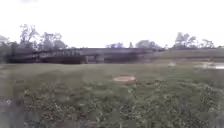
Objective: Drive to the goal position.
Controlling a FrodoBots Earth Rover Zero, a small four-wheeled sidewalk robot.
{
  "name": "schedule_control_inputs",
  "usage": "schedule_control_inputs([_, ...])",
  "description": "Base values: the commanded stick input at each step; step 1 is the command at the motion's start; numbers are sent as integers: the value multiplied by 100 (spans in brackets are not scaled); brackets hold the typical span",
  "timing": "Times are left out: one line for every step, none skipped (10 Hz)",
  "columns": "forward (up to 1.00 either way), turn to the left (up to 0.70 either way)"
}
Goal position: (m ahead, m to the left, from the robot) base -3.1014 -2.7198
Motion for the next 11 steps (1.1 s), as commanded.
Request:
schedule_control_inputs([-50,-33])
schedule_control_inputs([-50,-33])
schedule_control_inputs([-50,-33])
schedule_control_inputs([-50,-33])
schedule_control_inputs([-50,-33])
schedule_control_inputs([-50,-33])
schedule_control_inputs([-50,-33])
schedule_control_inputs([-50,-33])
schedule_control_inputs([-50,-32])
schedule_control_inputs([-50,-30])
schedule_control_inputs([-50,-28])
